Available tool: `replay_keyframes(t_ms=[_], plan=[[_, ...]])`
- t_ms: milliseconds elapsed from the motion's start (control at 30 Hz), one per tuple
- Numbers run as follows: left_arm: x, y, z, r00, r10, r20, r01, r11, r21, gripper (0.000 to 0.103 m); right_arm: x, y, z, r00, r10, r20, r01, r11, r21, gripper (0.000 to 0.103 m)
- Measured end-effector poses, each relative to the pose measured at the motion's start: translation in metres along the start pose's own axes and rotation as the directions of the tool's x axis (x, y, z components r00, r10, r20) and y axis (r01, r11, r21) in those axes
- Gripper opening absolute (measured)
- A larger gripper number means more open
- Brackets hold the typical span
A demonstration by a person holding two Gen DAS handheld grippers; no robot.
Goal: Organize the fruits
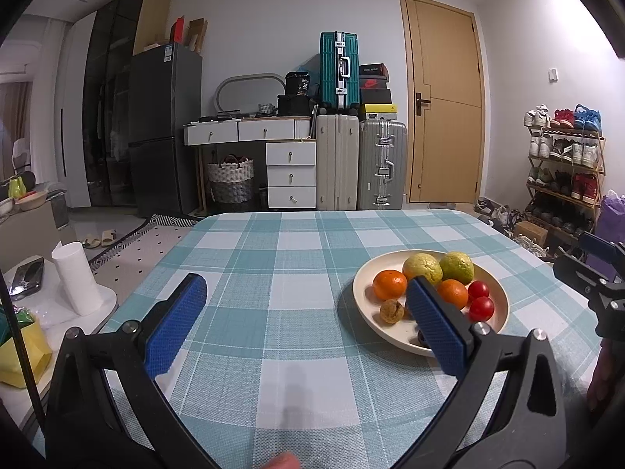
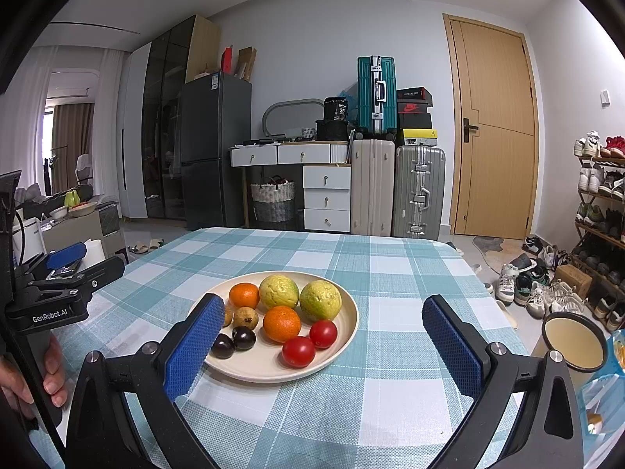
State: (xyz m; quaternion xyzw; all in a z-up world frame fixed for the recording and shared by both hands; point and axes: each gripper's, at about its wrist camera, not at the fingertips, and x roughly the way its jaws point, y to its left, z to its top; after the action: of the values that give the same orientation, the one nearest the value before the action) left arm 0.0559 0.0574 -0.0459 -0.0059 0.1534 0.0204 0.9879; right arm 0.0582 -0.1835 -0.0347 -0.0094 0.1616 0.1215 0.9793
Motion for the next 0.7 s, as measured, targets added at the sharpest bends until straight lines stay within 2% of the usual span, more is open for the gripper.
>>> replay_keyframes(t_ms=[700], plan=[[0.0015,-0.0011,0.0002,1.000,-0.006,-0.010,0.006,1.000,0.004,0.102,0.0000,0.0002,-0.0001,1.000,0.000,0.000,0.000,1.000,0.000,0.103]])
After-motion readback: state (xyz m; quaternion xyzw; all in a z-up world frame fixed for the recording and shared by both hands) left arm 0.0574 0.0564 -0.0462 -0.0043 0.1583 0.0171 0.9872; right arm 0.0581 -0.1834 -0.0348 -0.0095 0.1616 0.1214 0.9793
